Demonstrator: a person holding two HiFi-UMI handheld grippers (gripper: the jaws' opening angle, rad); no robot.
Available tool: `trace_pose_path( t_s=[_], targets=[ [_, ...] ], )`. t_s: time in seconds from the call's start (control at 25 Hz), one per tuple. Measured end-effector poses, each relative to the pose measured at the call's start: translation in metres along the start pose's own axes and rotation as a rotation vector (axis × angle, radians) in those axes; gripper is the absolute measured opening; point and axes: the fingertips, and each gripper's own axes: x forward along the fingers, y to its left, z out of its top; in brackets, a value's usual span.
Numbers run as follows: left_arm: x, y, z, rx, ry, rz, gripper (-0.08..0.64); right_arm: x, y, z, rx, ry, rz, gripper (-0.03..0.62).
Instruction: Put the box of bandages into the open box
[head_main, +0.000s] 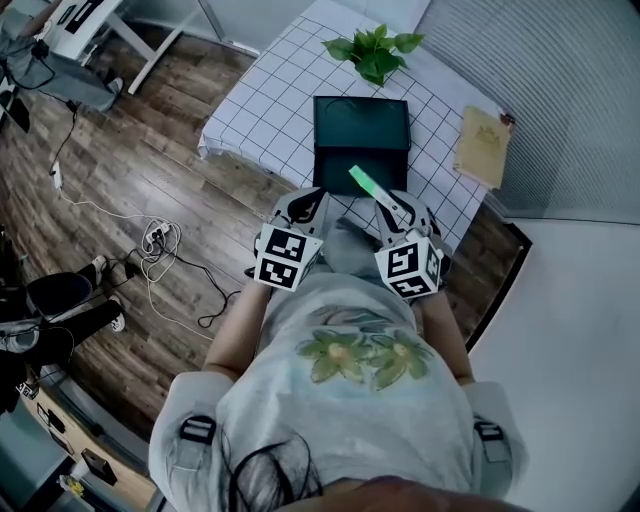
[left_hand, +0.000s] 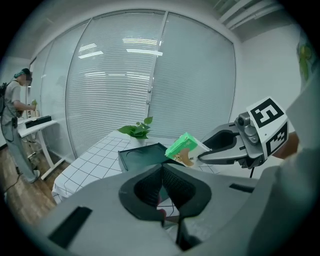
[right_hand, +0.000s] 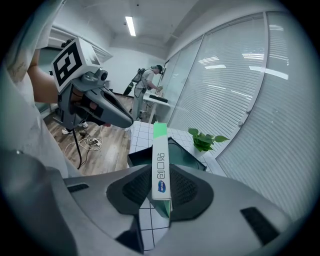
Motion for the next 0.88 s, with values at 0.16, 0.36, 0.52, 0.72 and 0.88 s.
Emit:
trace_pose_path(
  t_s=[0.16,0.36,0.52,0.72,0.88],
  targets=[
    [0.008,0.010,0.006,-0.012,-0.001,0.003,0.008,0.011,-0.005,0.004,0.002,0.005,0.018,0.095],
    [0.018,0.022,0.009,0.001,0.011,0.001,0.008,0.025,-0.009,0.009,0.001,0.002,0.040,0.095],
    [0.026,0.032,0.015,-0.010,0.016,0.010,0.008,0.035,-0.012,0.010,-0.003,0.007,0.060,0.095],
    [0.038,0.034,0.015,0.014,0.035,0.005,0.008,0.043,-0.018,0.006,-0.001,0.019,0.076,0.095],
    [0.044,0.033,0.014,0.010,0.041,-0.005,0.008,0.048,-0.020,0.003,-0.011,0.031,0.087,0.095]
  ],
)
